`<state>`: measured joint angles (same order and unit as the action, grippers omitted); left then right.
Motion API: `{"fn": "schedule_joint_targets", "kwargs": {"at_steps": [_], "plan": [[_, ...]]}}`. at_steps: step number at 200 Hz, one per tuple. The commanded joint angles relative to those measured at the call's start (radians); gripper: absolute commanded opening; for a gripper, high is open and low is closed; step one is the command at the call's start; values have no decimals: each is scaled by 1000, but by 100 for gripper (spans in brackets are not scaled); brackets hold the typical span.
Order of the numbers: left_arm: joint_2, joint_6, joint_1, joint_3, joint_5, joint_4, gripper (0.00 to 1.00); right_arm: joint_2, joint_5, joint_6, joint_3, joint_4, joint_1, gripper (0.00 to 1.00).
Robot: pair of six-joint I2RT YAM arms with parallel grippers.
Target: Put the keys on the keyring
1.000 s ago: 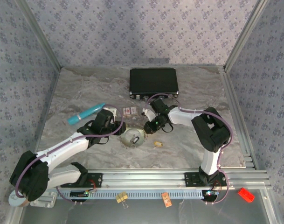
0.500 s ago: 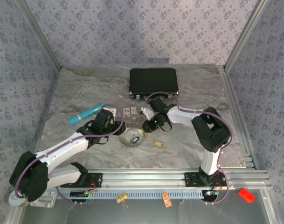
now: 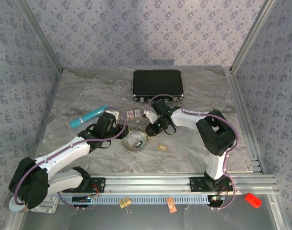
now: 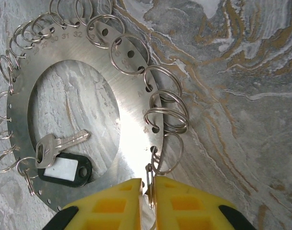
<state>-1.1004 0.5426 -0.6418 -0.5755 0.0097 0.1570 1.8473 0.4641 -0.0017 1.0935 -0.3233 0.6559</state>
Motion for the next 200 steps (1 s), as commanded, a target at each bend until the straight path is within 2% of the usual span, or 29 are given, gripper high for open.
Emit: {"fn": "schedule_joint_targets", "kwargs": {"at_steps": [1, 59, 93, 123, 200], "plan": [[19, 1, 0, -18, -13, 10, 45, 22, 13, -23, 33, -37, 11, 16], [22, 0, -1, -17, -14, 13, 45, 15, -10, -26, 35, -59, 17, 12], [24, 1, 0, -17, -17, 11, 45, -28, -25, -12, 2, -54, 17, 19], [23, 2, -1, -15, -17, 10, 45, -48, -24, 24, -41, -2, 19, 21], [25, 2, 0, -15, -17, 12, 45, -34, -32, 72, -64, 73, 40, 16]]}}
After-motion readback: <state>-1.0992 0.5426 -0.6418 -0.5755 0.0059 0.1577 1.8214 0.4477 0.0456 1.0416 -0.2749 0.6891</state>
